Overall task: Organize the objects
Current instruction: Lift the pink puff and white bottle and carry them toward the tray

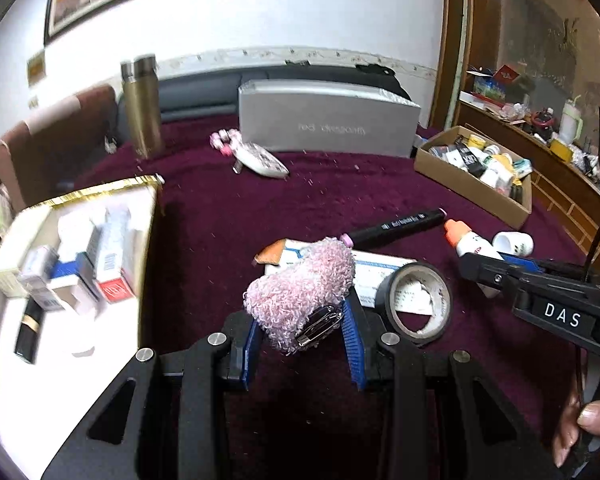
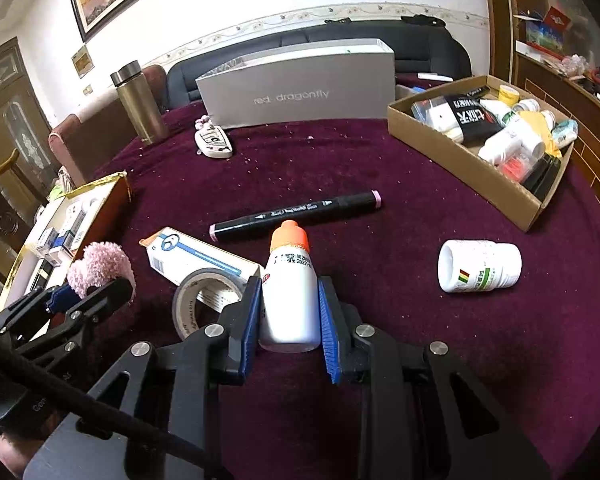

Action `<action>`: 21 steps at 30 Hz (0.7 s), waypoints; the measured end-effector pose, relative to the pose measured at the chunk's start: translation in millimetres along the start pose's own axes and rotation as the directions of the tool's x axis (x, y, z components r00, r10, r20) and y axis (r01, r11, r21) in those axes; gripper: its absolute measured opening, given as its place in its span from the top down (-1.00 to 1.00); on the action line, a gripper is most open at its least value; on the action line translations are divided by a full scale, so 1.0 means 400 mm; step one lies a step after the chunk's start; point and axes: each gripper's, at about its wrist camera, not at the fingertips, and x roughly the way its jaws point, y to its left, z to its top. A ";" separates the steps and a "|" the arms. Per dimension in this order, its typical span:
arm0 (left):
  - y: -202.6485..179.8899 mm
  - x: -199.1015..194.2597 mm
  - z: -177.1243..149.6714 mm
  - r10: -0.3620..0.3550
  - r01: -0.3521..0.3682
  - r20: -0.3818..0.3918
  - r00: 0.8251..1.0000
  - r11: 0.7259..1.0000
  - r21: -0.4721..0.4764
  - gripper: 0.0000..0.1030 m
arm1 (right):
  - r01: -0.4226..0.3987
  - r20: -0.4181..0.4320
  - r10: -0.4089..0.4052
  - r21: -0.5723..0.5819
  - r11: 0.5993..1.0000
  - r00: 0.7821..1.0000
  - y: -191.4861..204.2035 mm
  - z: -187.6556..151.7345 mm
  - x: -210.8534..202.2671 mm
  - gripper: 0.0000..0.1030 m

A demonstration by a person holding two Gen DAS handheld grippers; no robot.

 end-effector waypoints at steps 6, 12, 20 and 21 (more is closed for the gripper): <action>-0.016 -0.053 0.006 0.044 -0.046 0.051 0.998 0.998 0.043 0.40 | 0.000 0.010 0.000 -0.003 1.000 1.000 0.004 -0.001 -0.005 0.53; 0.003 -0.115 0.001 0.060 -0.064 0.073 0.996 0.997 0.051 0.39 | -0.008 0.017 0.009 -0.018 1.000 1.000 0.031 -0.006 -0.012 0.53; 0.080 -0.193 -0.016 0.070 -0.071 0.101 0.992 0.997 0.005 0.39 | -0.046 -0.013 0.046 -0.016 0.999 0.999 0.101 -0.031 -0.016 0.53; 0.091 -0.199 -0.020 0.071 -0.072 0.103 0.992 0.997 -0.001 0.39 | -0.061 -0.016 0.061 -0.015 0.998 0.998 0.116 -0.036 -0.021 0.53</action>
